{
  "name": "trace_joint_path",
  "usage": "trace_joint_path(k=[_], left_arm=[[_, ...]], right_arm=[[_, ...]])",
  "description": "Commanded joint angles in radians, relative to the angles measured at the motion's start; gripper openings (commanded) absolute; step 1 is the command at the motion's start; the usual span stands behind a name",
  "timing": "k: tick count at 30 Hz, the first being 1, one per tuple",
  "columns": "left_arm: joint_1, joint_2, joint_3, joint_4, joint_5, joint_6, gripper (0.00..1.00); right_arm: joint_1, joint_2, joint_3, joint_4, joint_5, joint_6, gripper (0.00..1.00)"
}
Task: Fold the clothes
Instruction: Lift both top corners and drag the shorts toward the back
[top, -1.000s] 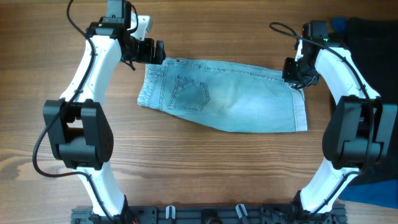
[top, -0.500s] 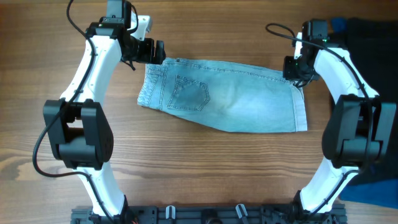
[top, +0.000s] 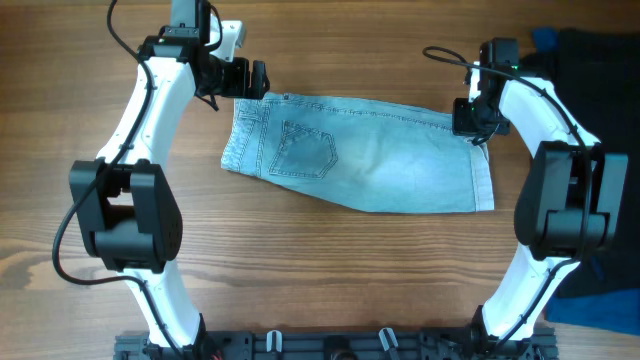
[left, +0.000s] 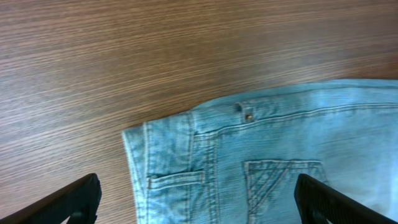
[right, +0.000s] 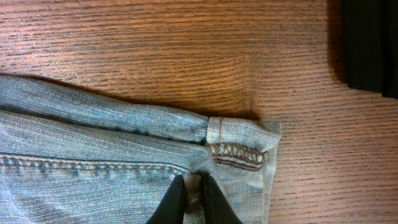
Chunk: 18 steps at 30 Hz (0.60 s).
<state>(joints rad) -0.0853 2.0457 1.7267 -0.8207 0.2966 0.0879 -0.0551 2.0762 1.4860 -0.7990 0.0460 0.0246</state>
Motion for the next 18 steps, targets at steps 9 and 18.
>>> trace_joint_path(k=[9,18], left_arm=[[-0.002,0.124,-0.008,0.036,0.051,0.095,0.83],[-0.001,0.177,-0.008,0.101,0.052,0.220,0.94]], right_arm=[[0.009,0.019,-0.008,-0.006,-0.002,0.005,0.09],[0.010,0.019,-0.008,-0.009,-0.001,0.004,0.12]])
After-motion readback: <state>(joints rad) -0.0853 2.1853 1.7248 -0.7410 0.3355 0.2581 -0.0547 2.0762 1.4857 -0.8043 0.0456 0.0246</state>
